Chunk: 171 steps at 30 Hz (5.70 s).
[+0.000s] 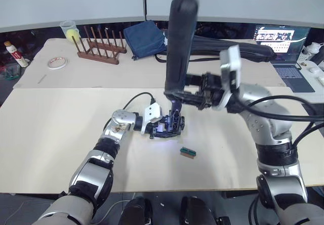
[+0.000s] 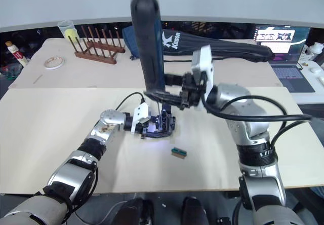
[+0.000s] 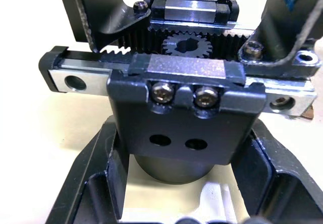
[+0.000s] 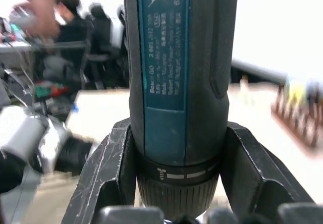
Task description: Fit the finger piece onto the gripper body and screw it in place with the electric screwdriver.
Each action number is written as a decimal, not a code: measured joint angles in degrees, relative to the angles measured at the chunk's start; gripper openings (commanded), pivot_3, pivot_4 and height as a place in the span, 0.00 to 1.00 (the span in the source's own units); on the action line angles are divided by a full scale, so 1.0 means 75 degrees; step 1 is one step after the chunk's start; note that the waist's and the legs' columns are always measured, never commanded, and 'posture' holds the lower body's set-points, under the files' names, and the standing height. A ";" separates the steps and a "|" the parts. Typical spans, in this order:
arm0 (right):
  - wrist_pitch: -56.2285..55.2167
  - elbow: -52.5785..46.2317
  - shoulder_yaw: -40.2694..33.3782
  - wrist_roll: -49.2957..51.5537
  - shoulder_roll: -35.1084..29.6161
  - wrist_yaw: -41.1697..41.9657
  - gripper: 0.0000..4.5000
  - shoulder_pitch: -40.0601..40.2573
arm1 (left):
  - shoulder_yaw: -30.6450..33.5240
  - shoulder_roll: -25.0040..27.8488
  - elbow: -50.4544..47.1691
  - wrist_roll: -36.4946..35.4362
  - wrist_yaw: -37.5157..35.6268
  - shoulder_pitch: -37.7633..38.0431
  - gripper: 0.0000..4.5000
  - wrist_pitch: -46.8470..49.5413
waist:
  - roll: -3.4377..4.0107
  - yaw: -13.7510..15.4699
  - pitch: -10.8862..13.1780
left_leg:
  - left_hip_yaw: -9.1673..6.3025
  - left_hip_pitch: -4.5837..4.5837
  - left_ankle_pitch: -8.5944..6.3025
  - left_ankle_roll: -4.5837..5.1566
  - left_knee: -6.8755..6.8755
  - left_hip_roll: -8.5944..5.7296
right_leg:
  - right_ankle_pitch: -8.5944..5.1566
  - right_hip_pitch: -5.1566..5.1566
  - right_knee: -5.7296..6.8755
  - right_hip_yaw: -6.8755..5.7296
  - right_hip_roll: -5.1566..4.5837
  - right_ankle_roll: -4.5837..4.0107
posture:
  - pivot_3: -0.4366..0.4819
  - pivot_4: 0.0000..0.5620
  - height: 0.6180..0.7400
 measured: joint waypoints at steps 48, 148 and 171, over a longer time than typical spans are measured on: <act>0.0317 -0.2860 -0.0869 0.0629 -0.0827 -0.1283 0.43 0.4154 | -0.0179 0.2295 -0.6936 -0.1802 -0.0758 0.2812 1.00 0.3637 | -0.0005 0.0134 0.0005 | -0.0006 -0.0035 0.0020 -0.0010 0.0011 -0.0003 | 0.0007 -0.0025 0.0001 0.0010 0.0012 0.0006 | 0.48 0.27 1.00; -0.0620 -0.2623 -0.0484 -0.0354 -0.0874 -0.0901 0.43 0.4754 | -0.0862 0.1678 -0.5944 -0.1344 -0.0611 0.2153 1.00 0.3144 | -0.0005 0.0181 0.0005 | -0.0008 -0.0035 0.0022 -0.0010 0.0024 -0.0019 | 0.0008 -0.0022 0.0008 0.0011 0.0014 0.0006 | 0.48 0.27 1.00; -0.0794 -0.2392 -0.0426 -0.0686 -0.0822 -0.0886 0.43 0.4764 | -0.0862 0.1665 -0.5943 -0.1344 -0.0607 0.2146 1.00 0.3144 | -0.0005 0.0181 0.0005 | -0.0007 -0.0035 0.0022 -0.0010 0.0026 -0.0020 | 0.0008 -0.0022 0.0010 0.0011 0.0014 0.0006 | 0.48 0.27 1.00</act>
